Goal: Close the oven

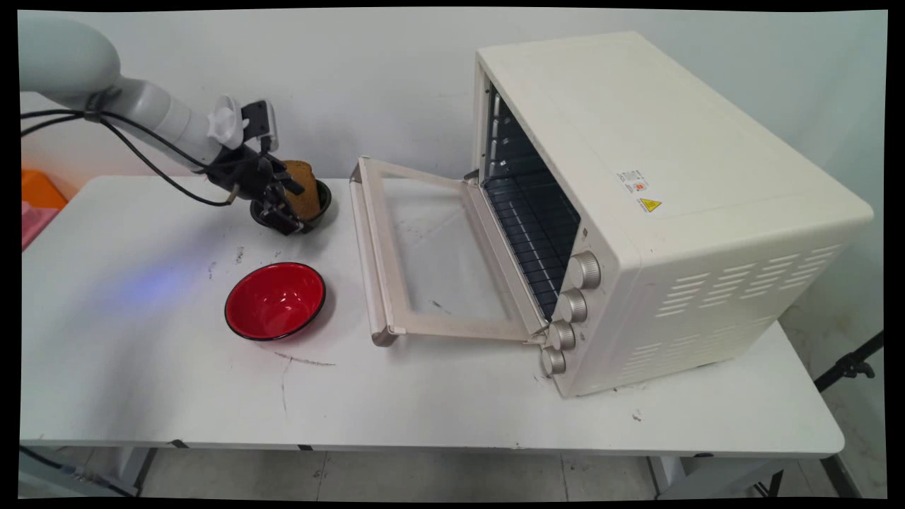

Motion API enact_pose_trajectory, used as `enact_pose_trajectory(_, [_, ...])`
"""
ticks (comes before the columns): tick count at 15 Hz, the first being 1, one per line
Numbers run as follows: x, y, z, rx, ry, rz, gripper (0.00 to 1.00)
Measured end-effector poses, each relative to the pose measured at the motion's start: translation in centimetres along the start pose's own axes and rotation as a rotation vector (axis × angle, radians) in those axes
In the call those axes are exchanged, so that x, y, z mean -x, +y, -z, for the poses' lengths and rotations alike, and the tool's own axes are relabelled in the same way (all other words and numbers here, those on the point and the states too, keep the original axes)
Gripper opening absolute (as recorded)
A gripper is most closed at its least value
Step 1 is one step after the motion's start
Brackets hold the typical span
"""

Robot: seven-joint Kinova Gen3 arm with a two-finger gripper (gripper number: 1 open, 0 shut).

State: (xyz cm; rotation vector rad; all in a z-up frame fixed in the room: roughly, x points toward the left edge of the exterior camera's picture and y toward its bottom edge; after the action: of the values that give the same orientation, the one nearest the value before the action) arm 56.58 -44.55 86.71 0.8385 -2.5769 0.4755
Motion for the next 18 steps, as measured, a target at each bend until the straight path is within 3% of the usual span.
enact_pose_trajectory(6, [-0.4,1.8,1.3,0.057,0.044,0.054,1.00])
enact_pose_trajectory(13, [-0.4,4.0,-0.3,0.111,0.094,0.055,1.00])
enact_pose_trajectory(14, [-0.5,4.3,-0.8,0.119,0.100,0.052,0.00])
enact_pose_trajectory(18, [-0.7,5.1,-2.9,0.139,0.118,0.045,0.00])
